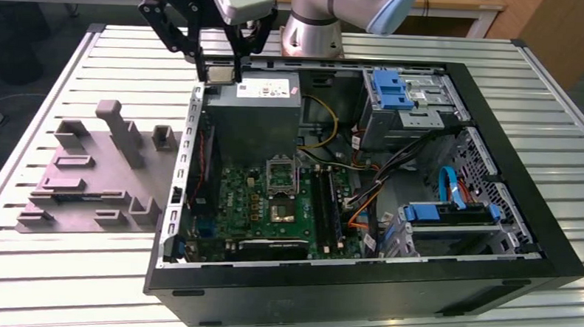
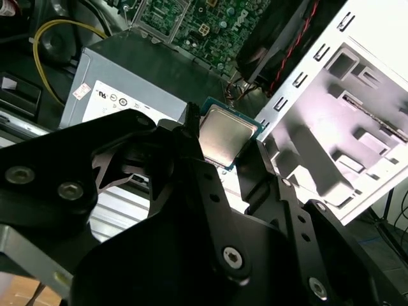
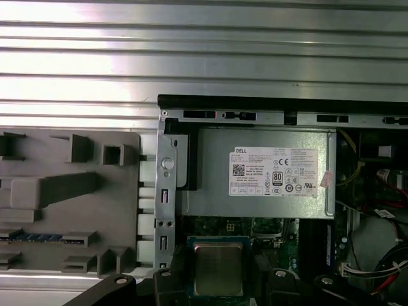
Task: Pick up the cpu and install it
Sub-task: 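Pick up the cpu and move it towards the insertion slot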
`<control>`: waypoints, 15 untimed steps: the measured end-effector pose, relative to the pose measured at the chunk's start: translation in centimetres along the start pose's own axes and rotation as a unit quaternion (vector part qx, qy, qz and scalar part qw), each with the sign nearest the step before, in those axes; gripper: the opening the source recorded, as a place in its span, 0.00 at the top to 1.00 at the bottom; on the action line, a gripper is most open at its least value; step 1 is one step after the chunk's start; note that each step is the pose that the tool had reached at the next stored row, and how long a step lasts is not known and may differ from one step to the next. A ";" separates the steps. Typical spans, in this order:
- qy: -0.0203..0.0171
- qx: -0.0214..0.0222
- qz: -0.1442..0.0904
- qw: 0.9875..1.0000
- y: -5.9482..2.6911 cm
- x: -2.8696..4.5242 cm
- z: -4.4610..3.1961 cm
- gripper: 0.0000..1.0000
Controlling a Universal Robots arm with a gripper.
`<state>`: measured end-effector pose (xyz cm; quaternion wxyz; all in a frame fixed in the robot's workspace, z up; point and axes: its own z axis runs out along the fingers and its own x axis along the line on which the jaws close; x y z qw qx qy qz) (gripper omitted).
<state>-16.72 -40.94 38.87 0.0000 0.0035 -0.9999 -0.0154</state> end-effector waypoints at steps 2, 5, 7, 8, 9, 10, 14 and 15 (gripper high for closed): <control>0.000 0.000 0.000 1.000 0.00 -0.11 0.00 0.53; 0.000 0.000 0.000 1.000 0.00 -0.27 0.00 0.53; 0.000 0.000 0.000 1.000 0.00 -0.38 0.00 0.53; 0.000 0.000 0.000 1.000 0.00 -0.43 0.00 0.53; 0.000 0.000 0.000 1.000 0.00 -0.48 0.00 0.53; 0.000 0.000 0.000 1.000 0.00 -0.53 0.00 0.53; 0.000 0.000 0.000 1.000 0.00 -1.00 0.00 0.53; 0.000 0.000 0.000 1.000 -0.01 -1.31 0.00 0.53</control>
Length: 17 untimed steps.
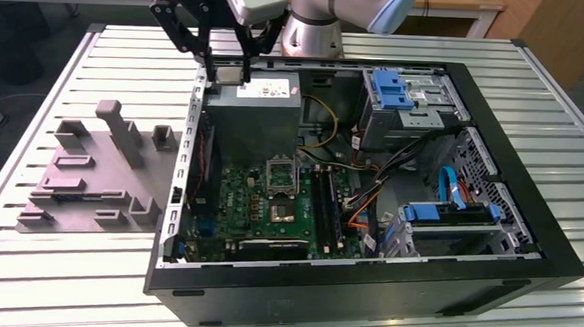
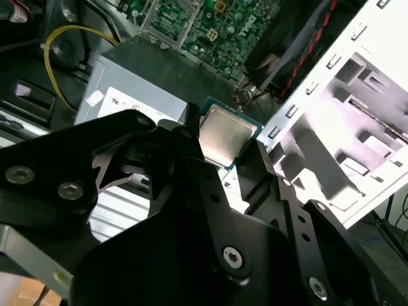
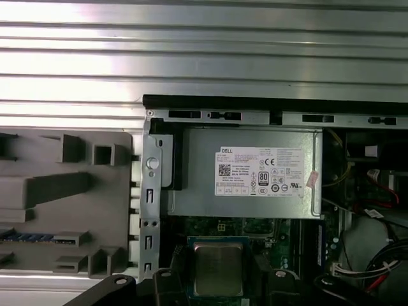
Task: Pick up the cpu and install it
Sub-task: 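Pick up the cpu and move it towards the insertion slot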
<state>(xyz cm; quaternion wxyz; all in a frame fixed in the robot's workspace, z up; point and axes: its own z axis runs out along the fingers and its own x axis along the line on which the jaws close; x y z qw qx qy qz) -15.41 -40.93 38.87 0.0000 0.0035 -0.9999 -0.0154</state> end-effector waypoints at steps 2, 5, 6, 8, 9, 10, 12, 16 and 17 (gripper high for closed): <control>0.000 0.000 0.000 1.000 -0.01 -0.63 0.00 0.53; 0.000 0.000 0.000 1.000 -0.01 -1.52 0.01 0.53; 0.000 0.000 0.000 1.000 -0.01 -1.81 0.00 0.53; 0.000 0.000 0.000 1.000 -0.02 -2.28 0.00 0.53; 0.000 0.000 0.000 1.000 -0.02 -2.49 0.00 0.53; 0.000 0.000 0.000 1.000 -0.02 -2.65 0.00 0.53; 0.000 0.000 0.000 1.000 -0.02 -2.96 0.00 0.53; 0.000 0.000 0.000 1.000 -0.03 -3.47 0.00 0.53; 0.000 0.000 0.000 1.000 -0.03 -3.56 0.00 0.53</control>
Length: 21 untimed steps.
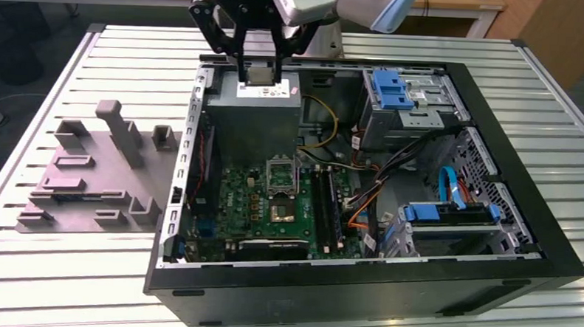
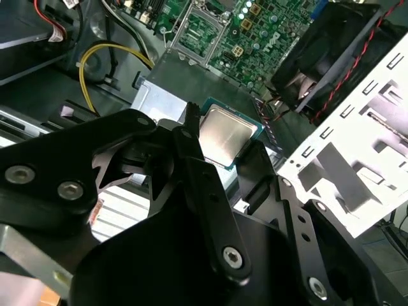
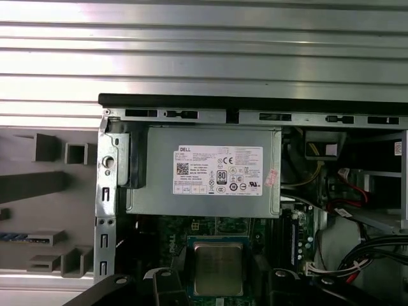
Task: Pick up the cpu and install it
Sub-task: 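Pick up the cpu and move it towards the insertion slot, then place the cpu into insertion slot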
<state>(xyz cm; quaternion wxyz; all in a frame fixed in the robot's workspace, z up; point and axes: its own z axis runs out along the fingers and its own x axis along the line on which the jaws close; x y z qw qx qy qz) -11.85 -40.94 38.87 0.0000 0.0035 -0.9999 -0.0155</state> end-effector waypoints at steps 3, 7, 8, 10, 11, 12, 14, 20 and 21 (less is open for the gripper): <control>0.000 0.000 0.000 1.000 0.00 -0.15 0.00 0.53; 0.000 0.000 0.000 1.000 0.00 -0.24 0.00 0.53; 0.000 0.000 0.000 1.000 0.00 -0.25 0.00 0.53; 0.000 0.000 0.000 1.000 0.00 -0.25 0.00 0.53; 0.000 0.000 0.000 1.000 0.00 -0.25 0.00 0.53; 0.000 0.000 0.000 1.000 0.00 -0.26 0.00 0.53; 0.000 0.000 0.000 1.000 -0.03 -0.27 0.04 0.53; 0.000 0.000 0.000 1.000 -0.73 -0.25 0.11 0.53; 0.000 0.000 0.000 1.000 -0.79 -0.25 0.15 0.53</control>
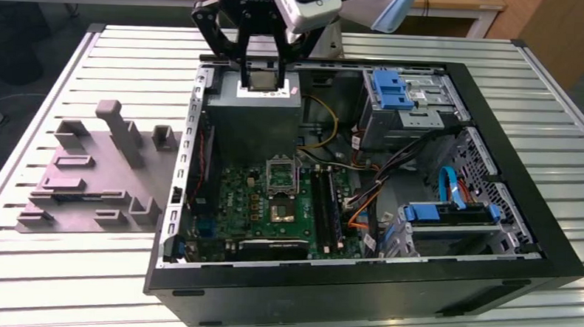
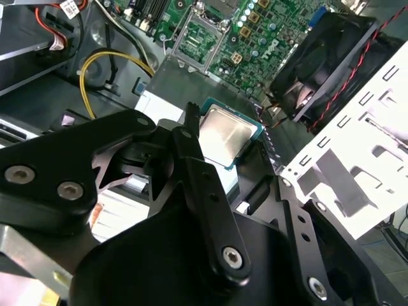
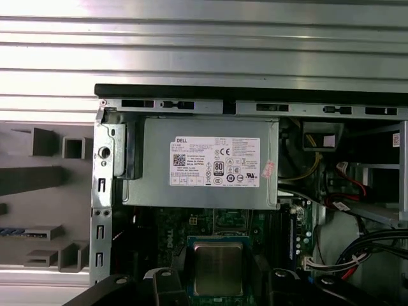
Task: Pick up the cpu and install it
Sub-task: 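Place the cpu into insertion slot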
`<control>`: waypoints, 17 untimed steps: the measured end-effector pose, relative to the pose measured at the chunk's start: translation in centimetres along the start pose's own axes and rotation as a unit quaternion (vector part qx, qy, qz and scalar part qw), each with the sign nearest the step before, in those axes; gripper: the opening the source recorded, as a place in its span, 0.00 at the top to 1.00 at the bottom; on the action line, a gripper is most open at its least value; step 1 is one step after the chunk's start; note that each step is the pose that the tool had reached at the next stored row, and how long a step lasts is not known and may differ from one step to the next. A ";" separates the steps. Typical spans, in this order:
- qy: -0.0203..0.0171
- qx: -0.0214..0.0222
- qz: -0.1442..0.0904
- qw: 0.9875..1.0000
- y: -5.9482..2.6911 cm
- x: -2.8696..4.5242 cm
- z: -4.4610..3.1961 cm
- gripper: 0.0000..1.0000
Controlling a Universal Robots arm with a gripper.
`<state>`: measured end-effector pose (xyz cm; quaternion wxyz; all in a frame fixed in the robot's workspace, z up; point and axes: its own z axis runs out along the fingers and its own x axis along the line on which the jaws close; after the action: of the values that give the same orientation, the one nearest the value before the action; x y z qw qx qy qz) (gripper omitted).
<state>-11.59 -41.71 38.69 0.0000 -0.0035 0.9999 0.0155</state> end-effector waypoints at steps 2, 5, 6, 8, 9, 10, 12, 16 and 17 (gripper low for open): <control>0.000 0.000 0.000 1.000 -0.07 -0.04 0.13 0.53; 0.000 0.000 0.002 1.000 -0.13 -0.30 0.33 0.53; 0.000 0.000 0.003 1.000 -0.15 -0.36 0.40 0.53; 0.000 0.000 0.006 1.000 -0.20 -0.44 0.57 0.53; 0.000 0.000 0.007 1.000 -0.27 -0.48 0.62 0.53; 0.000 0.000 0.007 1.000 -0.37 -0.49 0.65 0.53; 0.000 0.000 0.008 1.000 -0.54 -0.52 0.73 0.53; 0.000 0.000 0.015 1.000 -0.61 -0.54 1.03 0.53; -0.001 0.000 0.020 1.000 -0.61 -0.54 1.12 0.53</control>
<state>-11.04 -42.29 37.55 0.0003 0.0167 0.9997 0.0155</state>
